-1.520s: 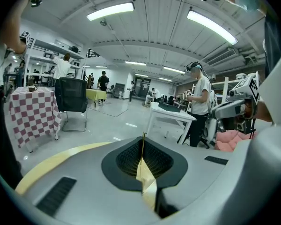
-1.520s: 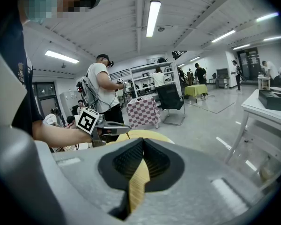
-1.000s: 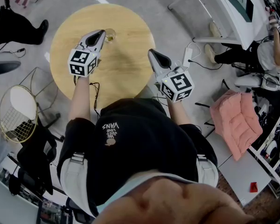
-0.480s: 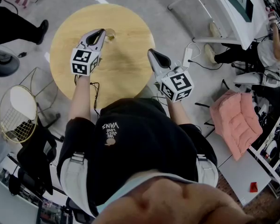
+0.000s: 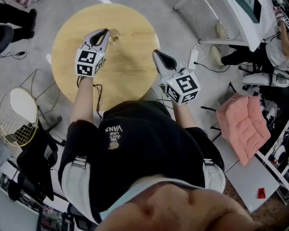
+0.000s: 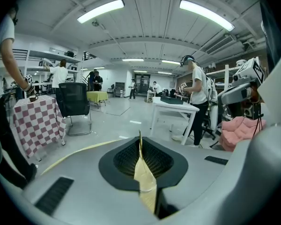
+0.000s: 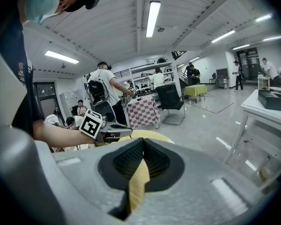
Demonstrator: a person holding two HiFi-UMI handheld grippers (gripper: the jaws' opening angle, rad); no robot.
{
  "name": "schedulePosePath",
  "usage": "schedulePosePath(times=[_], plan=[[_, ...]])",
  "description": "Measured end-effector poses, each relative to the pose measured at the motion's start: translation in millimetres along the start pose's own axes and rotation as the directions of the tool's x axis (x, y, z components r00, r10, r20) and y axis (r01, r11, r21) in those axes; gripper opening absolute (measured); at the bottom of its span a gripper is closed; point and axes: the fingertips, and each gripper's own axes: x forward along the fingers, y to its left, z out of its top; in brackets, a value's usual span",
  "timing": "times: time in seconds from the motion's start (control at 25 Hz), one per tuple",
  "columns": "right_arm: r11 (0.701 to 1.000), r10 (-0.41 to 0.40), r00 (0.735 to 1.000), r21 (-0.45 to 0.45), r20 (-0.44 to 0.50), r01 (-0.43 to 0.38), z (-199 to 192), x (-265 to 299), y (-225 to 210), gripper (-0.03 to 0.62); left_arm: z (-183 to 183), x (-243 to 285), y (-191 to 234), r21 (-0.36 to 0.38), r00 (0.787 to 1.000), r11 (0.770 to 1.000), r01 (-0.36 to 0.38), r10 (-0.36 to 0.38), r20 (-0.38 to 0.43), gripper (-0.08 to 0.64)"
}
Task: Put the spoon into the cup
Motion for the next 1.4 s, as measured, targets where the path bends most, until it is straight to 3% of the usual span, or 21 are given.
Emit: schedulePosePath(times=[0.12,0.24,1.4], plan=[[1.0,-0.001,1.0,0.0,-0.002,0.001,-1,0,0,-0.002,-1,0,0,-0.004,1.0,1.0,0.0,0.0,0.004,0.015],[1.0,0.001,1.0,-0.001,0.001,-0.001,-1,-1,3,-0.002,-2,-1,0,-0.019,1.0,1.0,0.0,0.0,0.003,0.064],[1.0,0.005,1.0,-0.018,0.027,-0.005,6,-13,15,-0.002,0,-26,-4,-0.058,1.0,0.998,-0.001,0.002,0.031,0.064]])
